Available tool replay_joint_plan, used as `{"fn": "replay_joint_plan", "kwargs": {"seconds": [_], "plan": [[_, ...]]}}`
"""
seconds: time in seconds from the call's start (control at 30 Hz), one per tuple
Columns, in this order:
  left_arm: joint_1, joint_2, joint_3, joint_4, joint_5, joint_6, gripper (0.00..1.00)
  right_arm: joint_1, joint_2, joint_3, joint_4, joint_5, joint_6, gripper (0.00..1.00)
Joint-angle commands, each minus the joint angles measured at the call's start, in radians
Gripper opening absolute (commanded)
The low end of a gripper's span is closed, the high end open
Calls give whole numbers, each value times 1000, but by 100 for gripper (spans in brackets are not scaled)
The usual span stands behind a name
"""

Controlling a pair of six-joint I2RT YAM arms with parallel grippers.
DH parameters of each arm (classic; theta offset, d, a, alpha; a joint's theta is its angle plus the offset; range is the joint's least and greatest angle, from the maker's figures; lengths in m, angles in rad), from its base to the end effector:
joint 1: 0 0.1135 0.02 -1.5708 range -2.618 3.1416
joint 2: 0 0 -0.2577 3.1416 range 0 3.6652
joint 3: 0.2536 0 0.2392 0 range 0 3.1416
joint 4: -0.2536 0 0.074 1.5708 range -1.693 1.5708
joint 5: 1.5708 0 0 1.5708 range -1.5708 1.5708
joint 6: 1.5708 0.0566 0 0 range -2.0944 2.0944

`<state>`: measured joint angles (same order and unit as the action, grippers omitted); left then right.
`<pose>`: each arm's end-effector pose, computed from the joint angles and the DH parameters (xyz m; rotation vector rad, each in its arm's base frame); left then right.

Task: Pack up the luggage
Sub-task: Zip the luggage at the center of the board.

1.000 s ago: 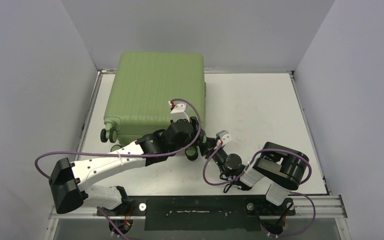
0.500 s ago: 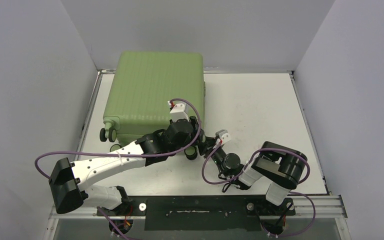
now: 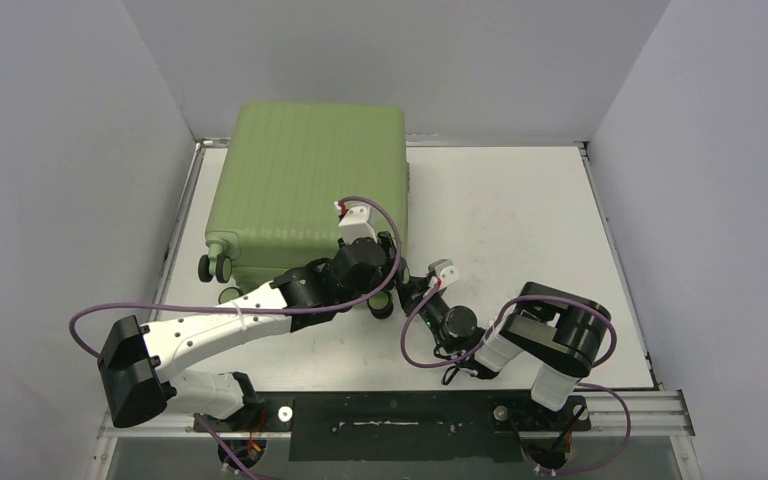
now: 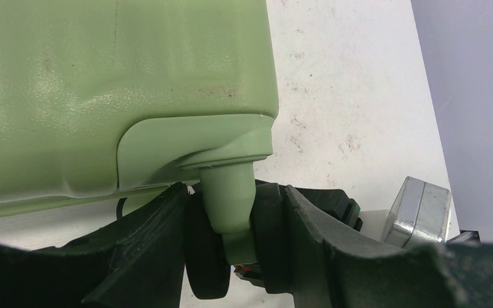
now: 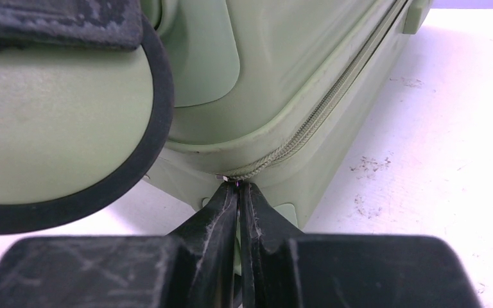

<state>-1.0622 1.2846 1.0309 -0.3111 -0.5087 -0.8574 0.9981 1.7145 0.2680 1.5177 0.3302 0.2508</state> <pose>0.1656 -0.2405 0.2946 -0.0841 2.1180 -0.6327 0.1630 0.2190 0.1553 -0.3029 1.5208 0.7520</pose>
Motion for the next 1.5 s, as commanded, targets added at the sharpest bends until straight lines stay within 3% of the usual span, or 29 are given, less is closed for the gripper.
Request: {"fn": "replay_joint_plan", "kwargs": {"seconds": [0.0,0.27,0.63,1.0,1.47], "plan": [[-25,-17,-23,-69,98,-4,0,-9,-21,19,-2,71,6,0],[-35,-43,-35,-89,96,-7,0,-38,-102,-1,-100,222,-2,0],[-42,-92,-78,-129,84,-14,0,-138,-182,-39,-156,192,-12,0],[-65,-121,-107,-150,107,-12,0,-272,-151,25,-179,23,-1,0],[-91,-141,-115,-209,110,-1,0,-397,39,236,-181,-208,23,0]]}}
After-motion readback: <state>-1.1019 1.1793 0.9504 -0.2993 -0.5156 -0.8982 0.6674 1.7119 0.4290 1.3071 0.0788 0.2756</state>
